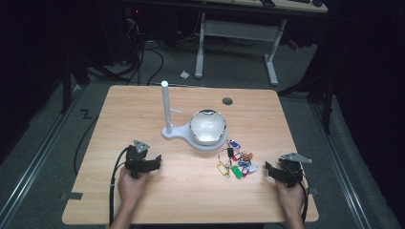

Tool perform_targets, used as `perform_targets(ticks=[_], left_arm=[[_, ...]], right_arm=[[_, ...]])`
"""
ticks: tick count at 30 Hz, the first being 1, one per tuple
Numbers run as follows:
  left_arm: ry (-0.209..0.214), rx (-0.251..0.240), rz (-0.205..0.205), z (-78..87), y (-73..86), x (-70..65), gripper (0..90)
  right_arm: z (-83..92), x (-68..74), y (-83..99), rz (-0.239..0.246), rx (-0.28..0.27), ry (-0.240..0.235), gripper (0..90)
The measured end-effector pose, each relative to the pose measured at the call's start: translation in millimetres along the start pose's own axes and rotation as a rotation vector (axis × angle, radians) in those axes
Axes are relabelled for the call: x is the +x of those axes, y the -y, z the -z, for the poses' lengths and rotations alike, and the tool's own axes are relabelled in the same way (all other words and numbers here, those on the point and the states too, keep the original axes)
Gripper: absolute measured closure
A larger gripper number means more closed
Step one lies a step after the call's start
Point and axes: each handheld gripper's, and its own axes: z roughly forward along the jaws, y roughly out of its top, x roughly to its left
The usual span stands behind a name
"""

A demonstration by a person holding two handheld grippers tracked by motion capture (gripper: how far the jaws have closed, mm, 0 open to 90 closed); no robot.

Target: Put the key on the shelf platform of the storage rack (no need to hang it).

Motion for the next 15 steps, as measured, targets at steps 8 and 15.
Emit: perform_targets(ticks=[8, 15], left_arm=[[0.001, 0.000, -0.001, 0.0, 0.0, 0.0, 22.2], [-0.003, 0.002, 0.007, 0.2, 0.1, -0.4, 22.2]], right_arm=[[-0.1, -0.1, 0.0, 0.000, 0.000, -0.001, 38.3], [0.0, 0.1, 0.0, -0.003, 0.001, 0.000, 38.1]])
